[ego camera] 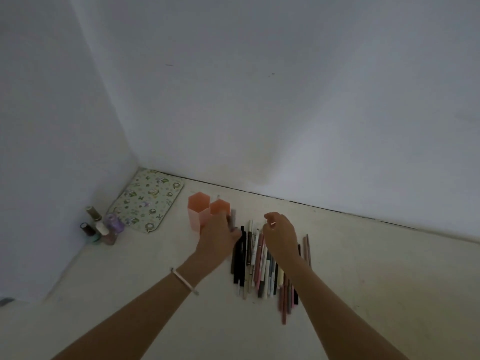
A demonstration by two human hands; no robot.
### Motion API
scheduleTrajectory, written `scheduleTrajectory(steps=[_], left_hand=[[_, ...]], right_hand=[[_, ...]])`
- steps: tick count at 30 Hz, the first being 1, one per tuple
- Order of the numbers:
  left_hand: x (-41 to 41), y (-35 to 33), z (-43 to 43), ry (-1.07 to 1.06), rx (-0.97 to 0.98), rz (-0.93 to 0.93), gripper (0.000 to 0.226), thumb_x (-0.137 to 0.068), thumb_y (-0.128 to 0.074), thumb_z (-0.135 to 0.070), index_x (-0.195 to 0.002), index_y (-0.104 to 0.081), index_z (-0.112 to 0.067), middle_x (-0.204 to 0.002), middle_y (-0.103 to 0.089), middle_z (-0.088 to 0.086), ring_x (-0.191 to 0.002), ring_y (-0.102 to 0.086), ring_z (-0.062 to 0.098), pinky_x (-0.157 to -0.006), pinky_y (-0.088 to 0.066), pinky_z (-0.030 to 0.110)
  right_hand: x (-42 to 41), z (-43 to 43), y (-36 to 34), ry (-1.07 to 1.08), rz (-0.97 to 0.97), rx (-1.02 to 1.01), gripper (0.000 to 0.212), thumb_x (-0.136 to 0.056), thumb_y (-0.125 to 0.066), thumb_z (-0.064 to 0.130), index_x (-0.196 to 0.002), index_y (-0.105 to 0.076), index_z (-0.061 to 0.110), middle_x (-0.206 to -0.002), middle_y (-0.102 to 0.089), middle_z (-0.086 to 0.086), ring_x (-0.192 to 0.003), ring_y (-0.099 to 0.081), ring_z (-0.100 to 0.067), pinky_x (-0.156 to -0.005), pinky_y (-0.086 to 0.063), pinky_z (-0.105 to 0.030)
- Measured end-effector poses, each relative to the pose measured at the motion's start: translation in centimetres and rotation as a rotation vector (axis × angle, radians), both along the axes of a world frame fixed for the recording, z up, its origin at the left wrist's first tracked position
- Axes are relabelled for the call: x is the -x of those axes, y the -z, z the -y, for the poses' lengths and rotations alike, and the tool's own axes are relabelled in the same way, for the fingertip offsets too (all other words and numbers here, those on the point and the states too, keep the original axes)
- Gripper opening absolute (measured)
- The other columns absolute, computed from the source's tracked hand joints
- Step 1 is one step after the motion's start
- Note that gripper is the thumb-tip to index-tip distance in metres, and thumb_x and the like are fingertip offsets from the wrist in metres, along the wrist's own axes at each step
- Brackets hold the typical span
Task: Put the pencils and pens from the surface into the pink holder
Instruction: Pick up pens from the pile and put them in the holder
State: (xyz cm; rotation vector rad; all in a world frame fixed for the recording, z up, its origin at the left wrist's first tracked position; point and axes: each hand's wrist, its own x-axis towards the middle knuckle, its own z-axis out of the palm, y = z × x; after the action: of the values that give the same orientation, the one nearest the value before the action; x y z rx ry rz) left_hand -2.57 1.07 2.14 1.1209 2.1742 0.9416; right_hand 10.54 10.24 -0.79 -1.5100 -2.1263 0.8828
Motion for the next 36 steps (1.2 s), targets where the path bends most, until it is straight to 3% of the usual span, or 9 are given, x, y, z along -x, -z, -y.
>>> scheduleTrajectory(steps=[4,10,14,17,19,22,26,31,36], left_hand=[[3.6,-4.4,0.4,-0.199,-0.204,0.042,0.017,-0.087,-0.069,-0.026,-0.084,-0.053,-0.021,-0.077,-0.060,-0.006,-0.064,-0.061,0.004,-0.048,-0.044,0.010],[6.9,-5.3,1.4,-0.285,-0.329,0.200,0.015,-0.084,-0.068,-0.016,-0.095,-0.058,-0.018,-0.079,-0.068,-0.006,-0.067,-0.068,0.006,-0.059,-0.057,0.021],[8.5,-4.7,1.7,-0.275,-0.384,0.187,0.046,-0.086,-0.067,-0.011,-0.127,-0.049,-0.020,-0.078,-0.067,0.000,-0.063,-0.067,0.006,-0.056,-0.056,0.018],[9.9,-4.3,1.8,-0.285,-0.474,0.188,0.071,-0.088,-0.065,-0.007,-0.147,-0.029,-0.026,-0.077,-0.065,0.008,-0.067,-0.065,0.014,-0.061,-0.056,0.021],[11.1,-4.2,1.6,-0.334,-0.519,0.117,0.064,-0.089,-0.064,-0.010,-0.144,-0.035,-0.025,-0.077,-0.065,0.005,-0.068,-0.066,0.013,-0.061,-0.055,0.022],[12.1,-3.7,0.8,-0.400,-0.565,0.032,0.050,-0.089,-0.065,-0.012,-0.132,-0.045,-0.027,-0.086,-0.065,-0.005,-0.070,-0.065,0.002,-0.061,-0.054,0.017],[11.5,-1.7,-0.8,-0.288,-0.549,-0.078,0.048,-0.090,-0.062,-0.007,-0.131,-0.046,-0.026,-0.102,-0.060,-0.001,-0.075,-0.065,0.003,-0.062,-0.055,0.015],[10.4,1.9,-1.5,-0.143,-0.260,-0.350,0.037,-0.095,-0.057,-0.019,-0.130,-0.048,-0.026,-0.098,-0.058,-0.003,-0.077,-0.057,0.008,-0.066,-0.053,0.024],[9.8,3.0,-1.1,-0.176,-0.191,-0.436,0.022,-0.093,-0.054,-0.032,-0.105,-0.068,-0.020,-0.111,-0.057,-0.003,-0.105,-0.052,0.016,-0.081,-0.048,0.026]], right_hand=[[4.0,-1.1,1.7,-0.117,0.251,0.013,0.025,-0.091,-0.052,0.012,-0.109,-0.069,0.007,-0.113,-0.064,-0.010,-0.102,-0.061,-0.023,-0.086,-0.049,-0.027],[7.5,-0.6,5.3,-0.219,0.603,-0.105,0.032,-0.092,-0.055,0.040,-0.099,-0.066,0.011,-0.106,-0.058,-0.006,-0.100,-0.055,-0.023,-0.087,-0.048,-0.034],[8.1,0.0,6.2,-0.177,0.608,-0.136,0.026,-0.090,-0.055,0.034,-0.092,-0.068,0.011,-0.101,-0.057,-0.005,-0.096,-0.052,-0.021,-0.082,-0.044,-0.032],[8.0,-0.6,4.7,-0.019,0.269,0.077,0.030,-0.088,-0.059,0.030,-0.064,-0.059,0.011,-0.070,-0.055,-0.005,-0.067,-0.053,-0.017,-0.065,-0.047,-0.029],[7.6,-2.1,2.7,0.120,-0.002,0.253,0.035,-0.089,-0.058,0.023,-0.056,-0.050,0.012,-0.054,-0.050,-0.002,-0.052,-0.048,-0.018,-0.054,-0.041,-0.025],[6.7,-4.7,-1.4,0.239,-0.335,0.408,0.021,-0.091,-0.050,0.013,-0.072,-0.056,0.008,-0.070,-0.068,-0.012,-0.061,-0.058,-0.023,-0.055,-0.043,-0.028],[6.7,-5.3,-5.9,0.271,-0.727,0.425,0.012,-0.094,-0.049,0.004,-0.104,-0.056,0.005,-0.073,-0.069,-0.011,-0.057,-0.064,-0.015,-0.054,-0.052,-0.022],[7.9,-3.4,-8.2,0.270,-0.894,0.270,0.022,-0.096,-0.048,0.004,-0.114,-0.045,0.015,-0.075,-0.071,-0.008,-0.064,-0.065,-0.012,-0.061,-0.053,-0.019],[9.6,-1.3,-7.3,0.194,-0.883,0.134,0.017,-0.098,-0.048,0.006,-0.112,-0.044,0.015,-0.086,-0.072,-0.012,-0.075,-0.068,-0.014,-0.077,-0.057,-0.026]])
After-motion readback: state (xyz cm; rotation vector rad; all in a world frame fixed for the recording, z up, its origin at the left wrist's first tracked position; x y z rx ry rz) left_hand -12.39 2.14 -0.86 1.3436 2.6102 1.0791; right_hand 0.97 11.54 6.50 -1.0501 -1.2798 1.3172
